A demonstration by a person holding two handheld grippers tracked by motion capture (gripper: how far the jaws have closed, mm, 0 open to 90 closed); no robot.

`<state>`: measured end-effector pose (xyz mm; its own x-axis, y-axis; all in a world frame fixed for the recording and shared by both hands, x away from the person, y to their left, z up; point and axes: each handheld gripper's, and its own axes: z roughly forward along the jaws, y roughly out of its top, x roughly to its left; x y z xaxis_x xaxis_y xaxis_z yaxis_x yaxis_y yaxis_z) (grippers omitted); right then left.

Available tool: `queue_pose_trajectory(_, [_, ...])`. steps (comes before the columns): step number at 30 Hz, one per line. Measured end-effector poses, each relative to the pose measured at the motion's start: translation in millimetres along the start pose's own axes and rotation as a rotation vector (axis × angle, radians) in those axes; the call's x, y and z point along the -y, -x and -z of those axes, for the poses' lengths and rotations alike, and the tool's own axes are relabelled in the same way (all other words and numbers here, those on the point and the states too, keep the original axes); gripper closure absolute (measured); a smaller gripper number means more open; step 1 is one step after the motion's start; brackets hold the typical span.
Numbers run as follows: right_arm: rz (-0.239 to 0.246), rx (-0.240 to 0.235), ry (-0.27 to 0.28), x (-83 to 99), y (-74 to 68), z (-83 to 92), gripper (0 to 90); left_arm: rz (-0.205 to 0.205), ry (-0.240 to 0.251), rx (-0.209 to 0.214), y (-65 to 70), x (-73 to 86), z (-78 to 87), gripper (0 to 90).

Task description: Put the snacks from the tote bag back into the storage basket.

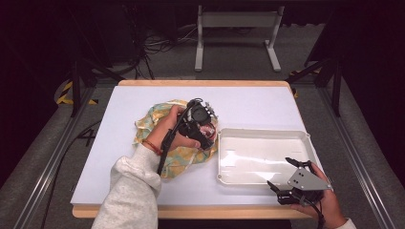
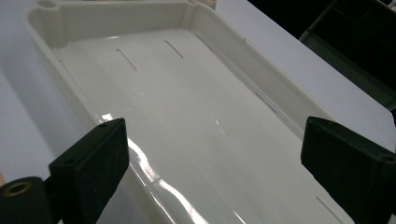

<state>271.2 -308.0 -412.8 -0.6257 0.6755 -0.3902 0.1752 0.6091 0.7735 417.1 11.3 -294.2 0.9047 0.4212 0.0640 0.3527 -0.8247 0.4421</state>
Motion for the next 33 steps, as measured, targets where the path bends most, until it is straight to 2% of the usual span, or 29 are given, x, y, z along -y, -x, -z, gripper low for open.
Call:
queue_pose_trajectory(3, [-0.003,0.003,-0.001,0.5,0.4,0.9,8.3,-0.009,0.003,0.01,2.0,-4.3,-3.0,25.3])
queue_pose_trajectory(4, [-0.002,0.003,0.0,0.6,0.3,1.2,8.3,-0.012,0.006,0.03,2.7,-6.6,-5.7,25.3])
queue_pose_trajectory(8, [0.0,0.003,0.0,0.7,0.4,1.2,8.3,-0.017,0.004,0.04,8.6,-13.8,-14.0,25.3])
queue_pose_trajectory(9, [-0.001,0.005,0.0,0.7,0.5,1.2,8.3,-0.035,0.001,0.048,11.0,-17.8,-18.2,25.2])
queue_pose_trajectory(21, [-0.003,0.005,0.002,0.9,1.1,0.8,8.3,-0.086,-0.043,0.05,26.4,-38.2,-37.7,25.3])
queue_pose_trajectory(27, [-0.004,0.005,0.002,1.0,1.2,0.9,8.3,-0.108,-0.056,0.067,34.4,-47.0,-47.8,25.3])
queue_pose_trajectory(28, [-0.002,0.005,0.003,1.0,1.1,1.0,8.3,-0.125,-0.064,0.074,35.9,-50.5,-50.8,25.3])
queue_pose_trajectory(30, [-0.004,0.005,0.002,1.1,1.4,0.8,8.3,-0.119,-0.059,0.072,37.7,-51.6,-52.5,25.2])
queue_pose_trajectory(33, [-0.003,0.005,0.002,1.2,1.4,0.8,8.3,-0.137,-0.068,0.084,41.0,-55.3,-57.8,25.3])
